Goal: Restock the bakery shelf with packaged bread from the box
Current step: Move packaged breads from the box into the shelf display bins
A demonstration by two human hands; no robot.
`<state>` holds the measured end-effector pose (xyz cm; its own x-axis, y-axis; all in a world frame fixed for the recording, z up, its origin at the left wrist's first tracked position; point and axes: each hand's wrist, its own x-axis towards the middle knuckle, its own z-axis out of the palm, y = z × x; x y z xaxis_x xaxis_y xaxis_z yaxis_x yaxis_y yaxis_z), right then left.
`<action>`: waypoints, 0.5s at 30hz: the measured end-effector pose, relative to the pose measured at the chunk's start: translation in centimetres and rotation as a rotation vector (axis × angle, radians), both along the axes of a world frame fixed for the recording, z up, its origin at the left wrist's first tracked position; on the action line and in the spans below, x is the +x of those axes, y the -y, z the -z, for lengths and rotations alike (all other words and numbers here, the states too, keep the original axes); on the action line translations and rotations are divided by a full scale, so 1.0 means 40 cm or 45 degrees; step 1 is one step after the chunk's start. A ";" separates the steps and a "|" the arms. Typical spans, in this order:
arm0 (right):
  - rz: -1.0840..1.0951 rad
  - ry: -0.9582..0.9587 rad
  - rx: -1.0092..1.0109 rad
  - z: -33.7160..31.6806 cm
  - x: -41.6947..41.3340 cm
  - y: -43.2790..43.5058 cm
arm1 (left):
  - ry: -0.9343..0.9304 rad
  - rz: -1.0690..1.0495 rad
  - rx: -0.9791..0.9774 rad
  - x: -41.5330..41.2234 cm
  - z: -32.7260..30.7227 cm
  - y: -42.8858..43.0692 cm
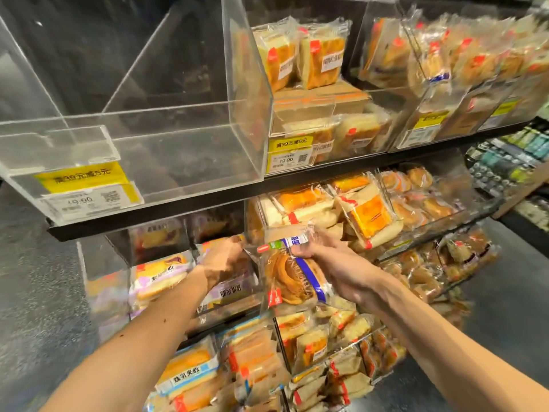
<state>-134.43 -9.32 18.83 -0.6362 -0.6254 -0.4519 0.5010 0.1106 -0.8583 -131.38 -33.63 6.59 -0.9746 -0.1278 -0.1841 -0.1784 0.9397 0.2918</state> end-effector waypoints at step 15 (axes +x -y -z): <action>-0.097 -0.144 -0.007 -0.013 0.009 0.003 | -0.126 -0.380 1.326 0.242 -0.282 -0.182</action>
<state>-134.07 -9.44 19.35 -0.6334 -0.6761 -0.3764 0.3916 0.1395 -0.9095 -121.69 -26.37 17.87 -0.9466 -0.1883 -0.2616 -0.2903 0.1457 0.9458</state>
